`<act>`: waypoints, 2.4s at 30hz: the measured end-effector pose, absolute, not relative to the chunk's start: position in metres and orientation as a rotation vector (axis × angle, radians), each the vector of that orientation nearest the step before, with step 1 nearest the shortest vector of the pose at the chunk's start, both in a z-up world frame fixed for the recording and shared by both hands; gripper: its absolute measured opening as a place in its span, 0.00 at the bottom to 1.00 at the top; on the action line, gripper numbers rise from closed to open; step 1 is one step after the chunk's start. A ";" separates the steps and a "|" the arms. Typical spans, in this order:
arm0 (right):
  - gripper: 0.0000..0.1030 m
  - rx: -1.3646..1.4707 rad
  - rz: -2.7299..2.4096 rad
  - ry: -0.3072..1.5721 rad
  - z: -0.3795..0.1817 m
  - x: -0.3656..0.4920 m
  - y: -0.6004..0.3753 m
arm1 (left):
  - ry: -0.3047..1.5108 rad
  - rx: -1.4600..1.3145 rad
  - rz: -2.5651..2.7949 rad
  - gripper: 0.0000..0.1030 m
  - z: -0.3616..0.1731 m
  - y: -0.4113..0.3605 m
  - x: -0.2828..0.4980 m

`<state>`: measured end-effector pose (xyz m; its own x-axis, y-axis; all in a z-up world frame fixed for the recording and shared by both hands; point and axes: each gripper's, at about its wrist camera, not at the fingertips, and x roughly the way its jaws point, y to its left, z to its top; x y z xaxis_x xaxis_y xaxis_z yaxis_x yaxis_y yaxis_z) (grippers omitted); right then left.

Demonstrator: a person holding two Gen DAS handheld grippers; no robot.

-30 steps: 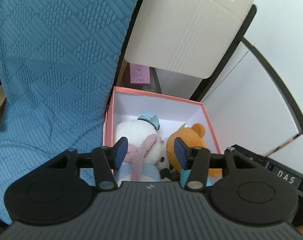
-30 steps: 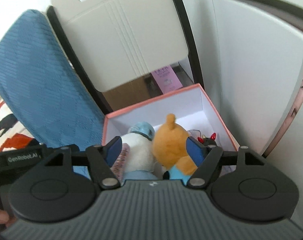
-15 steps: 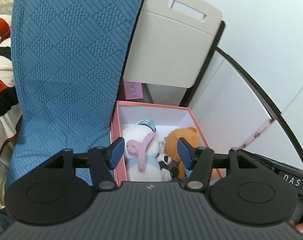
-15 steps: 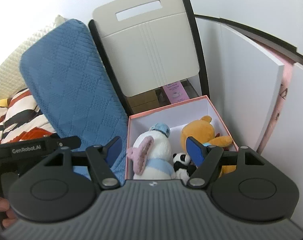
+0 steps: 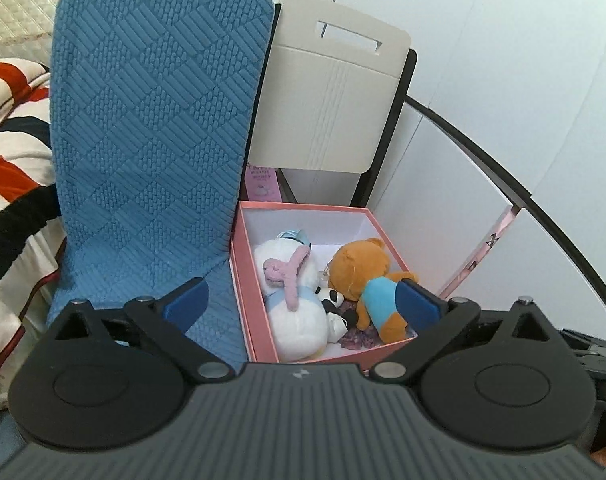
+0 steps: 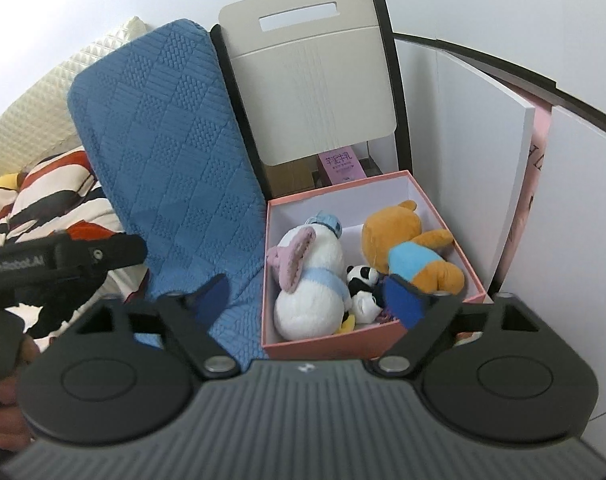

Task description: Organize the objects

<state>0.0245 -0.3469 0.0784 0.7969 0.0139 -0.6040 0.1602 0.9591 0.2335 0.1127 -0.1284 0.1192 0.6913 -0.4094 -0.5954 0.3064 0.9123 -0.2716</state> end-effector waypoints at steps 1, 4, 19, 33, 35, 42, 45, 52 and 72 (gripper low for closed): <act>0.87 0.288 -0.081 0.647 0.076 0.022 -0.346 | 0.693 -0.157 -0.404 0.99 0.119 -0.127 0.109; 0.87 0.310 -0.088 0.661 0.068 0.016 -0.347 | 0.688 -0.150 -0.407 0.99 0.114 -0.126 0.098; 0.87 0.297 -0.121 0.661 0.021 0.001 -0.354 | 0.683 -0.144 -0.398 0.99 0.068 -0.137 0.085; 0.87 0.328 -0.105 0.700 -0.001 0.018 -0.358 | 0.672 -0.200 -0.345 0.99 0.061 -0.126 0.095; 0.87 0.325 -0.103 0.704 -0.002 0.019 -0.357 | 0.681 -0.219 -0.344 0.99 0.059 -0.123 0.096; 0.87 0.321 -0.107 0.705 -0.001 0.018 -0.357 | 0.687 -0.211 -0.348 0.99 0.055 -0.122 0.094; 0.87 0.316 -0.105 0.706 0.000 0.016 -0.356 | 0.686 -0.204 -0.352 0.99 0.054 -0.123 0.092; 0.87 0.300 -0.076 0.706 0.001 0.015 -0.351 | 0.660 -0.158 -0.339 0.99 0.059 -0.123 0.086; 0.87 0.259 -0.048 0.734 -0.001 0.016 -0.334 | 0.645 -0.164 -0.323 0.99 0.059 -0.109 0.077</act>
